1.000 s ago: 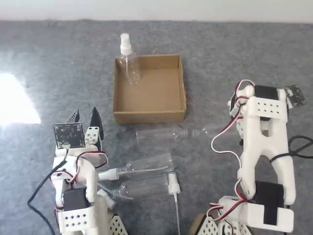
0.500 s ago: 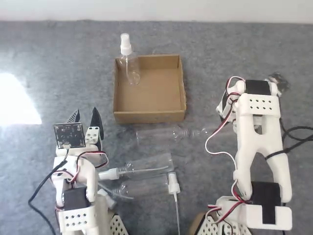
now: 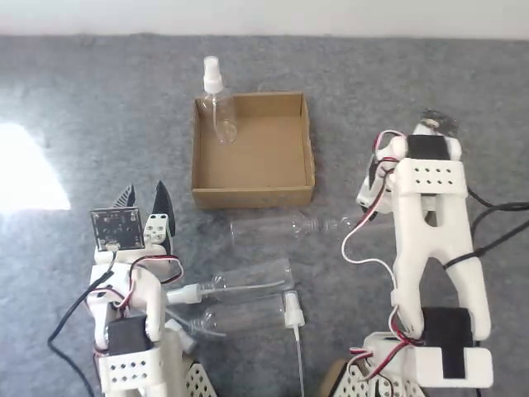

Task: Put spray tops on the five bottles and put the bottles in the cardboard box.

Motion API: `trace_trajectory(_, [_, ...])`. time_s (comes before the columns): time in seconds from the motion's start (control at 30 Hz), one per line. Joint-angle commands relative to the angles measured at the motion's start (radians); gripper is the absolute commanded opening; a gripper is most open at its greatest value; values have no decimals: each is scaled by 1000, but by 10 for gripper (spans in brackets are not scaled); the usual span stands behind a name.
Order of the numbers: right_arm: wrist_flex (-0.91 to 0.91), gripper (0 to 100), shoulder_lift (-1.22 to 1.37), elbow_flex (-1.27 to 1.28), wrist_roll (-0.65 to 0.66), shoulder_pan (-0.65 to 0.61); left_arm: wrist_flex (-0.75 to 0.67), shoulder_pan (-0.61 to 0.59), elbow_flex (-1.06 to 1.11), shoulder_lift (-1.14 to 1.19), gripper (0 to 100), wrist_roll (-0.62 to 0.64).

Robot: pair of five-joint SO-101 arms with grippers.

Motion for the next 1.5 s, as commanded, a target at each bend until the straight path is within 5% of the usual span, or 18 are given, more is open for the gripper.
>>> trace_trajectory(0.0, [-1, 235, -15, -61, 40, -51, 3, -5, -7, -11, 152, -8])
trace_trajectory(0.73, [-2, 239, -12, -81, 723, -81, 2, -31, -7, -12, 152, -8])
trace_trajectory(1.1, [-36, 239, -2, -75, 1192, -81, 2, -31, -7, -12, 152, -8])
trace_trajectory(1.47, [-114, 272, -1, -5, 1428, -79, 2, -31, -7, -12, 152, -8])
